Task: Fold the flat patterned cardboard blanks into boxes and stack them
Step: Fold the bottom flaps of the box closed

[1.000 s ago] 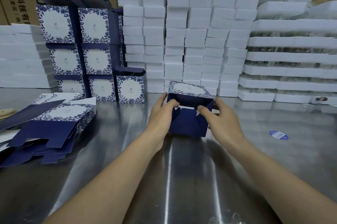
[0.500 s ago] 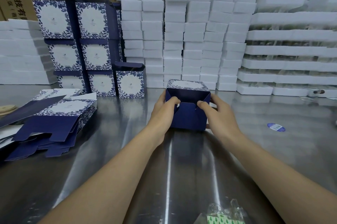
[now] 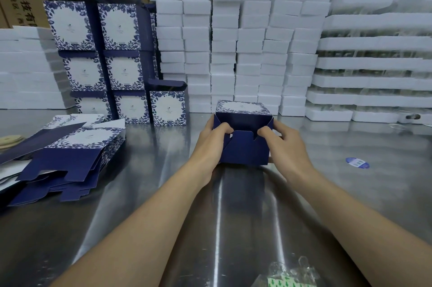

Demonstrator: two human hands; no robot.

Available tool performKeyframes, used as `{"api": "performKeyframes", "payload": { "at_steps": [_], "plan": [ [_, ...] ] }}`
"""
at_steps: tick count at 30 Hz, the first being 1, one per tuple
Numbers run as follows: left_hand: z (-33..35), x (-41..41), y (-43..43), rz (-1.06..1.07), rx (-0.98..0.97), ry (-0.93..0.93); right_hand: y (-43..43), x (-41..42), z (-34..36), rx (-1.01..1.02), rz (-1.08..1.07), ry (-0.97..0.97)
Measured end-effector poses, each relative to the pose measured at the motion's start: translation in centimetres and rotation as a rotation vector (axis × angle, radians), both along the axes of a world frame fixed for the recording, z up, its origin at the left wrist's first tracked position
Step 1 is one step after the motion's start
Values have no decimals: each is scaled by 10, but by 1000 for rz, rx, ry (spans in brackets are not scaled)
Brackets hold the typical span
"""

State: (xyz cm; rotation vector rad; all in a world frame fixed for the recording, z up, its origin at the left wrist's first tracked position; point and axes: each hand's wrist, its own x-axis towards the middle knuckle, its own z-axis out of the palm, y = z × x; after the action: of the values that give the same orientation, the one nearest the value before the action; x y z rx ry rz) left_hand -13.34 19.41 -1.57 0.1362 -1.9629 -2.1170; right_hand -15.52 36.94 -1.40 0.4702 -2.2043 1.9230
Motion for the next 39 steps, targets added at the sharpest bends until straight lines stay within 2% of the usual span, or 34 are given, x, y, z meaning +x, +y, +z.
{"api": "performKeyframes", "payload": {
  "at_steps": [5,9,13,22,39],
  "plan": [
    [6,5,3,-74,47,71,0,1,3,-58,81,13],
    [6,4,1,-108,7,143,0,-1,0,-25,88,107],
    [5,2,-1,-66,37,132,-2,-5,-4,27,32,167],
    [3,3,0,41,-48,124,-2,-9,-8,45,-13,202],
    [6,7,3,79,-95,180,-3,-15,-10,39,-61,232]
  ]
}}
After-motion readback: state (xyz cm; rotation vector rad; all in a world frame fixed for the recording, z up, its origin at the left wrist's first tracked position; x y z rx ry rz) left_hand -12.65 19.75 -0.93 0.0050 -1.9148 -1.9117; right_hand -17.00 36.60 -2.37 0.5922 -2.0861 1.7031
